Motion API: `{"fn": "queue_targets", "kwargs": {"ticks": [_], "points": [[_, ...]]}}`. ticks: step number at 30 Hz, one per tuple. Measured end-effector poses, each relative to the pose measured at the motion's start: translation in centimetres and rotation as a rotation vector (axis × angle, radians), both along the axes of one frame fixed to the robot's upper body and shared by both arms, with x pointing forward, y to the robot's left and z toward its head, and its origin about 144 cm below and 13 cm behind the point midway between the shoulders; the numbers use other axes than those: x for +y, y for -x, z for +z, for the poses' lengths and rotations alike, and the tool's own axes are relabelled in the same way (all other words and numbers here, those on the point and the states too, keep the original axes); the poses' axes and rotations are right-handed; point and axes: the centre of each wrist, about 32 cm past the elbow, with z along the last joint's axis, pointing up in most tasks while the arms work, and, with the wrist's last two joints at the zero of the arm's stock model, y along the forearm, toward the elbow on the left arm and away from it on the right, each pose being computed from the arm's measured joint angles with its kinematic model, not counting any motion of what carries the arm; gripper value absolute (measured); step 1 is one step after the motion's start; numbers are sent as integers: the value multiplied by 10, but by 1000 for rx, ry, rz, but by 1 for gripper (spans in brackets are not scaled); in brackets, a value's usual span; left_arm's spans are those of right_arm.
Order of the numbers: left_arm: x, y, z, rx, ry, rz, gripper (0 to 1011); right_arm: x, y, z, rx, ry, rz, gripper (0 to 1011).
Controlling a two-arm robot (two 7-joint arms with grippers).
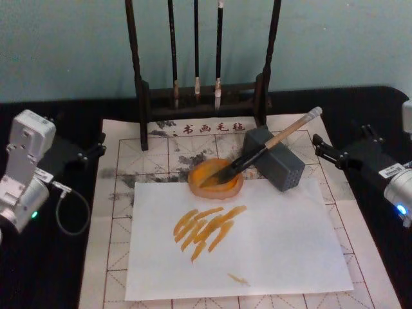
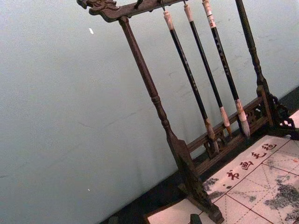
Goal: Pick up the brush from the inkstone, write on the paper, then place the brush back to its original position.
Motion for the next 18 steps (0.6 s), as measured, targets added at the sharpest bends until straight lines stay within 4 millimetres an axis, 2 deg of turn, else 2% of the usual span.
{"fn": "queue_targets", "kwargs": {"ticks": [10,18], "points": [[0,0,0,0,0,0,1001,-6,0,2,117,-270,67,1000],[0,0,0,0,0,0,1001,-6,-4,-7,134,-439,91,1000]]}}
